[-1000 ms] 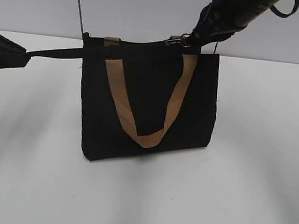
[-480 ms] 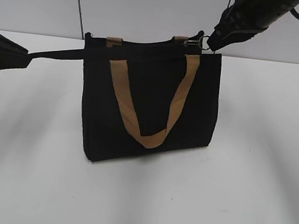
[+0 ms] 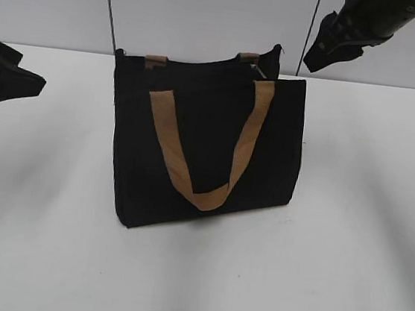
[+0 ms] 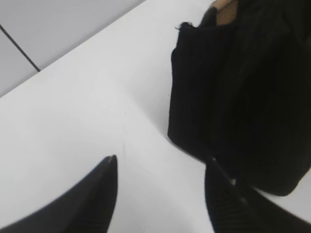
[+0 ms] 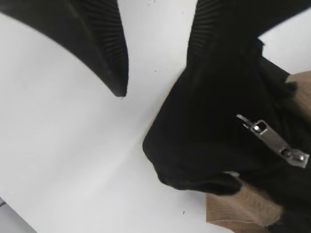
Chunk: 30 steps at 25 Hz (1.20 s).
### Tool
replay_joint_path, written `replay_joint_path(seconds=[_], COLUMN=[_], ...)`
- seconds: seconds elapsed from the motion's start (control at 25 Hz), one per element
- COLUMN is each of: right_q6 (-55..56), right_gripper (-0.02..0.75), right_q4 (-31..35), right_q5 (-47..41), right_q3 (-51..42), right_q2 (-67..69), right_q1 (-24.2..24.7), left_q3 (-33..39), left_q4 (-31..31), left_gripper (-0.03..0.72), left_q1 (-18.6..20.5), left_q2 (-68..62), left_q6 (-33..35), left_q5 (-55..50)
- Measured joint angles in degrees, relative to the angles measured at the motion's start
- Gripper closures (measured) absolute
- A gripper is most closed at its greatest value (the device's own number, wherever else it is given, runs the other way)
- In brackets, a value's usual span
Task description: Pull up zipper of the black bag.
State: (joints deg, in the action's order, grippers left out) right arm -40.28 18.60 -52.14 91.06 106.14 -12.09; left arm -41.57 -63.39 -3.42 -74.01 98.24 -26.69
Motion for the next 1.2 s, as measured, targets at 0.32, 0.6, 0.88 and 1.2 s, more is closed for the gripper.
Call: replay_joint_path(seconds=[0.32,0.6,0.88,1.2], right_q6=[5.1,16.7,20.0,23.4], right_gripper=[0.367,0.367,0.367,0.367], right_q4=[-1.2,-9.5,-14.7,-15.2], right_q5=[0.0,-0.3,-5.2,-12.6], right_q3=[0.0,0.0,0.0,0.0], right_q2=[-0.4,-3.3,-6.8,-11.1], right_q1=[0.0,0.0,3.9,12.8], left_q3=[0.0,0.0,-1.4,-10.4], left_q4=[-0.8,5.6,28.6,59.5], left_gripper=[0.164,0.185,0.189,0.199], left_q1=[0.1,0.2,0.4,0.9], left_q2=[0.0,0.0,-0.6,-4.9], left_q6=[-10.5,-28.0,-48.0,-82.5], left_q5=[5.1,6.8,-1.8,-21.3])
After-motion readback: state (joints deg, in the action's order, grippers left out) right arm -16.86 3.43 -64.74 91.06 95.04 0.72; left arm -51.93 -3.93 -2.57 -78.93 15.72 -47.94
